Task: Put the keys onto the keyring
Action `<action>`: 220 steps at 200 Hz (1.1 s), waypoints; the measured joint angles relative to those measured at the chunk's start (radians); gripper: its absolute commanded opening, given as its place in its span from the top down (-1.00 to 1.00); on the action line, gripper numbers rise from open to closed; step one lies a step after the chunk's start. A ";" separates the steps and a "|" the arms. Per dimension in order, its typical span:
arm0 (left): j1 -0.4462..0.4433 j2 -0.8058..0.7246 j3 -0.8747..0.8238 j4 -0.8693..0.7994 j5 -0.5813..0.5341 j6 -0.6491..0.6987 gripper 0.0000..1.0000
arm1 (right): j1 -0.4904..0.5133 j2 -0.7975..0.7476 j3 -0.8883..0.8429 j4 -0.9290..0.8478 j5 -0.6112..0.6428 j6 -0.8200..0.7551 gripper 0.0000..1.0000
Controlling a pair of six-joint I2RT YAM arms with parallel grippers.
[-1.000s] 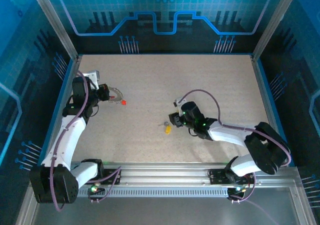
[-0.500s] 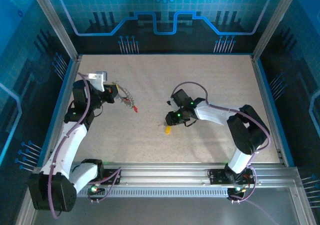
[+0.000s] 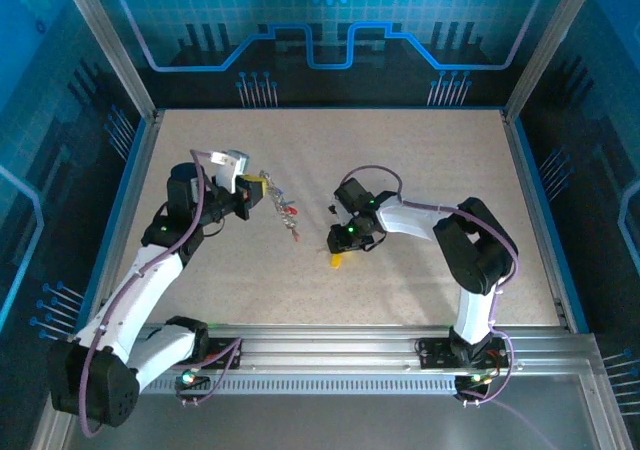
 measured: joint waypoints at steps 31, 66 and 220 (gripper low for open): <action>-0.001 0.006 0.000 0.004 0.000 -0.004 1.00 | 0.002 0.002 0.000 0.005 0.000 0.010 0.55; -0.002 0.017 0.000 0.003 0.004 -0.004 1.00 | 0.004 0.001 -0.009 0.017 0.000 0.014 0.72; -0.077 -0.002 -0.026 0.007 0.140 0.187 1.00 | 0.017 -0.438 -0.245 0.225 -0.029 -0.217 1.00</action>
